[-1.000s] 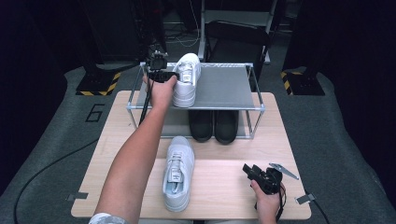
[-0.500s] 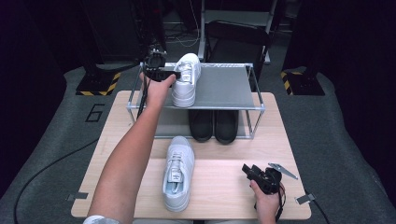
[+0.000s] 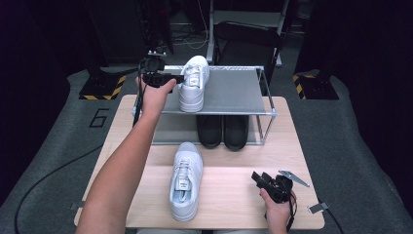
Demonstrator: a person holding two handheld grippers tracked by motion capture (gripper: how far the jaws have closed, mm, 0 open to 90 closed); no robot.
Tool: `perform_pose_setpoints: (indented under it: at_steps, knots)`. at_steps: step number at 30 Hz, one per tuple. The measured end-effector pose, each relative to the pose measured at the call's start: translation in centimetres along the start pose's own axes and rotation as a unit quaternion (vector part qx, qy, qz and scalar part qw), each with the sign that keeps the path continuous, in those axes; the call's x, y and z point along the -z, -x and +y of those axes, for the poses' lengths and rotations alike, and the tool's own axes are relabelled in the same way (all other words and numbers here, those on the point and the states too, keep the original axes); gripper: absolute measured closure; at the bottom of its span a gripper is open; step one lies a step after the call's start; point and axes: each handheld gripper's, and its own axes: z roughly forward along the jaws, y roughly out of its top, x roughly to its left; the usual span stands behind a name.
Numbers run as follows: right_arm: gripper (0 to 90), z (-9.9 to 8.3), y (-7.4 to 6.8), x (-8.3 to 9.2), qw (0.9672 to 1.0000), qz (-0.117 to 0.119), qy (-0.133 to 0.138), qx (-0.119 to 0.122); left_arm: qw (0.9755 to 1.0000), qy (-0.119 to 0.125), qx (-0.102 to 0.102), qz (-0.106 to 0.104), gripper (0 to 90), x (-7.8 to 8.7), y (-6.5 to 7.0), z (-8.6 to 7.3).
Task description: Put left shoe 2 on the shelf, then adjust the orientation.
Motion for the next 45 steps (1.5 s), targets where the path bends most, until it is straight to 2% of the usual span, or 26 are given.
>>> perform_pose_setpoints:
  at_steps: [8,13,15,17,20,21,26,27,29,33,35,40,42,45]
  knots:
    - [46.4,0.1,-0.8,0.1,0.9995,-0.001,0.003,0.031,0.9994,0.019,-0.027,-0.008,44.3,3.7,0.7,-0.2]
    - [47.2,0.2,-1.8,0.3,0.9988,0.008,0.002,0.049,0.999,0.032,-0.019,-0.023,45.3,5.9,0.2,-2.1]
    - [47.3,0.4,-2.3,0.5,0.9984,0.01,0.003,0.056,0.9991,0.025,-0.028,-0.02,45.4,6.5,-0.3,-3.2]
    - [48.1,0.5,-2.8,0.6,0.9976,0.012,0.005,0.068,0.9992,0.027,-0.02,-0.023,45.7,7.0,-0.7,-4.3]
    - [50.4,0.7,-3.7,0.7,0.9963,0.014,0.003,0.084,0.9992,0.029,-0.011,-0.026,45.9,7.3,-1.2,-5.9]
    - [51.6,0.7,-3.9,0.7,0.9963,0.015,0.003,0.085,0.9992,0.024,-0.016,-0.026,45.9,7.3,-1.4,-6.6]
    - [54.0,0.8,-5.3,1.0,0.9932,0.019,0.0,0.115,0.9995,0.021,-0.009,-0.02,45.5,7.5,-2.2,-9.5]
    - [54.1,0.8,-5.4,1.0,0.9924,0.02,0.002,0.121,0.9997,0.019,-0.01,-0.013,45.3,7.4,-2.4,-10.4]
    - [54.1,0.9,-5.7,0.9,0.9914,0.025,0.003,0.128,0.9998,0.017,-0.013,-0.004,45.5,7.3,-2.6,-11.2]
    - [53.9,0.8,-6.0,0.6,0.9916,0.033,-0.008,0.125,0.9998,0.013,0.001,-0.012,46.3,7.3,-3.1,-12.4]
    - [53.3,0.7,-6.2,0.5,0.9922,0.037,-0.015,0.118,0.9996,0.019,0.006,-0.018,46.4,7.5,-3.2,-13.0]
    - [51.1,0.3,-6.9,0.2,0.9898,0.041,-0.024,0.134,0.9994,0.026,0.003,-0.024,45.9,7.9,-2.9,-14.4]
    - [50.3,0.3,-7.1,0.2,0.9891,0.041,-0.021,0.14,0.9993,0.029,0.002,-0.022,46.0,8.1,-2.7,-15.0]
    - [49.6,0.3,-7.4,0.3,0.9883,0.042,-0.015,0.146,0.9989,0.033,0.006,-0.031,46.0,8.3,-2.7,-16.0]
